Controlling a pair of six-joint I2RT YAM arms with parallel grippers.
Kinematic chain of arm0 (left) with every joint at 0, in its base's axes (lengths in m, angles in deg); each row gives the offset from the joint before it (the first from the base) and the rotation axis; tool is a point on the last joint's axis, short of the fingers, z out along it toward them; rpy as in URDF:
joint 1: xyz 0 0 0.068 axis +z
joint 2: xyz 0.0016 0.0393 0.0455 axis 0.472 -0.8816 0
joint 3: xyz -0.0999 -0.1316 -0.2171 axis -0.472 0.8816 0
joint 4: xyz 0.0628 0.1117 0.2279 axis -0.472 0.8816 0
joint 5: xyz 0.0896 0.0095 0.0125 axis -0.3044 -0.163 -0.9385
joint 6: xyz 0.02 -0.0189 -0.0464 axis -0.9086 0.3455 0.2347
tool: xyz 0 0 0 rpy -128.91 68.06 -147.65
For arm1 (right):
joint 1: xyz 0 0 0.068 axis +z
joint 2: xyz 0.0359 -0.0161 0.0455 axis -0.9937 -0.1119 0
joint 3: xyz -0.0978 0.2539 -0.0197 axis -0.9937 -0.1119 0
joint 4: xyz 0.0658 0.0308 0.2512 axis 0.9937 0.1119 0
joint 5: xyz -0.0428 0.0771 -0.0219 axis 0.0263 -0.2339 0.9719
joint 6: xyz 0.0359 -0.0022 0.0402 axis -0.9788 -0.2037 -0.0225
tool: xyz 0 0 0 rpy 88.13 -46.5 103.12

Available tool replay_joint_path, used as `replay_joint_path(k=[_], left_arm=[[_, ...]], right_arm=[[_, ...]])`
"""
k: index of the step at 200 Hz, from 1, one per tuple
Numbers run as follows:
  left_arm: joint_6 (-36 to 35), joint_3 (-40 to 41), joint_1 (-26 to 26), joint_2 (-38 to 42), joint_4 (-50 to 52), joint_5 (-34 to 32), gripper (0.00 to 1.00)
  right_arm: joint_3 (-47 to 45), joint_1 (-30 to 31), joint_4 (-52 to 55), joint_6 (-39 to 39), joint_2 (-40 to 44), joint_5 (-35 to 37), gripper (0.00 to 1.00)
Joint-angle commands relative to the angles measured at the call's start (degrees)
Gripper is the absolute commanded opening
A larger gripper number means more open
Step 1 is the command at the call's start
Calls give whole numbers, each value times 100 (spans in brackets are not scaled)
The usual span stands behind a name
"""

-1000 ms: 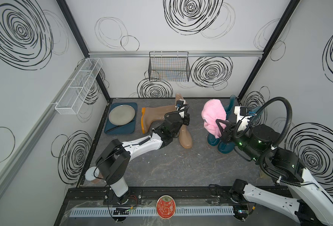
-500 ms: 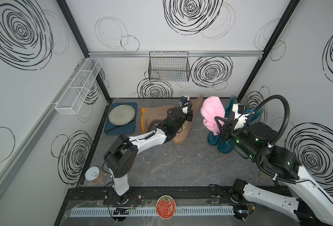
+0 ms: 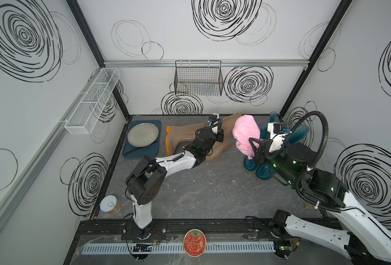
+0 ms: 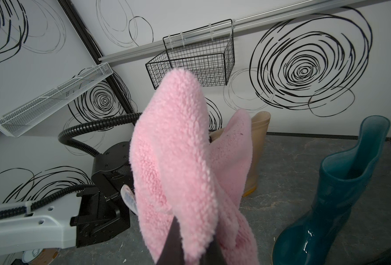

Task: Wipe the rubber boots with a cloth
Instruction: Place the rubber boot at the center of the board, then pick up the rubber boot from the center of the board.

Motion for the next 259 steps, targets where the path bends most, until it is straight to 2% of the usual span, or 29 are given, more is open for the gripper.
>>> replay_joint_path(k=[1, 45, 69, 94, 128, 161, 187, 220, 242, 259], left_arm=[[148, 52, 65, 47, -238, -88, 26], [490, 50, 303, 615, 138, -163, 73], [1056, 161, 676, 1127, 994, -180, 84], [1783, 979, 1128, 1868, 1553, -156, 93], [2338, 1656, 1801, 2294, 2619, -41, 94], [2933, 1869, 2572, 2041, 3401, 163, 94], [2927, 1580, 3056, 1634, 3899, 400, 93], [2596, 1121, 3123, 1055, 4275, 422, 88], [2615, 1058, 3154, 700, 4247, 471, 84], [2578, 970, 3202, 472, 4226, 429, 75]], right_arm=[[-14, -22, -79, -28, -39, -62, 0], [142, -36, 83, -53, -179, -115, 0], [185, -42, 151, -50, -220, -193, 0], [196, -43, 162, 20, -213, -243, 0], [246, -63, 162, 160, -308, -416, 0], [234, -62, 87, 228, -341, -627, 0], [170, -56, 120, 272, -306, -683, 0], [164, -59, 261, 323, -295, -719, 0], [117, -56, 272, 343, -257, -714, 0], [101, -58, 292, 354, -248, -722, 0]])
